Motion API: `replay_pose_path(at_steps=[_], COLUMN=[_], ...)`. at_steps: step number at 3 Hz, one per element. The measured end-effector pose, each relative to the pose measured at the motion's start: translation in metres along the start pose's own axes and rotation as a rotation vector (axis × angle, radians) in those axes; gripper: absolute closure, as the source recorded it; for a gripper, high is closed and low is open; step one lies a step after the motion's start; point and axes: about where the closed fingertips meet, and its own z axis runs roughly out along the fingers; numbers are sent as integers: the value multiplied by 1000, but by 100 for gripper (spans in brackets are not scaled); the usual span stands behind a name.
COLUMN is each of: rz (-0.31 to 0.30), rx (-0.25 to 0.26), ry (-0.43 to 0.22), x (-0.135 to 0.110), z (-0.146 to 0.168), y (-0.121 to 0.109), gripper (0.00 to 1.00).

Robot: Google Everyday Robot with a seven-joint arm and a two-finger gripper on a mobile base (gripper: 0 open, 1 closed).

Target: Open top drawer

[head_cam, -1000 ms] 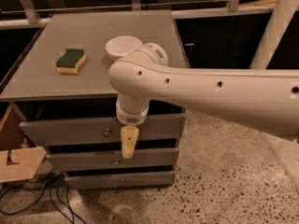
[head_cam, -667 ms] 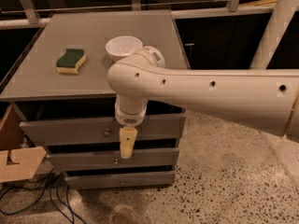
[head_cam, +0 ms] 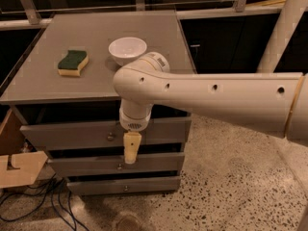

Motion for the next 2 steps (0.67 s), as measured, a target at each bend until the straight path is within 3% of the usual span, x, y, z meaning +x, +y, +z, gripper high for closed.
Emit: replay_pose_path(at_steps=[2], rz=[13], rx=[-32], ry=[-13], x=[4], z=[22], y=[-1], gripper=[0])
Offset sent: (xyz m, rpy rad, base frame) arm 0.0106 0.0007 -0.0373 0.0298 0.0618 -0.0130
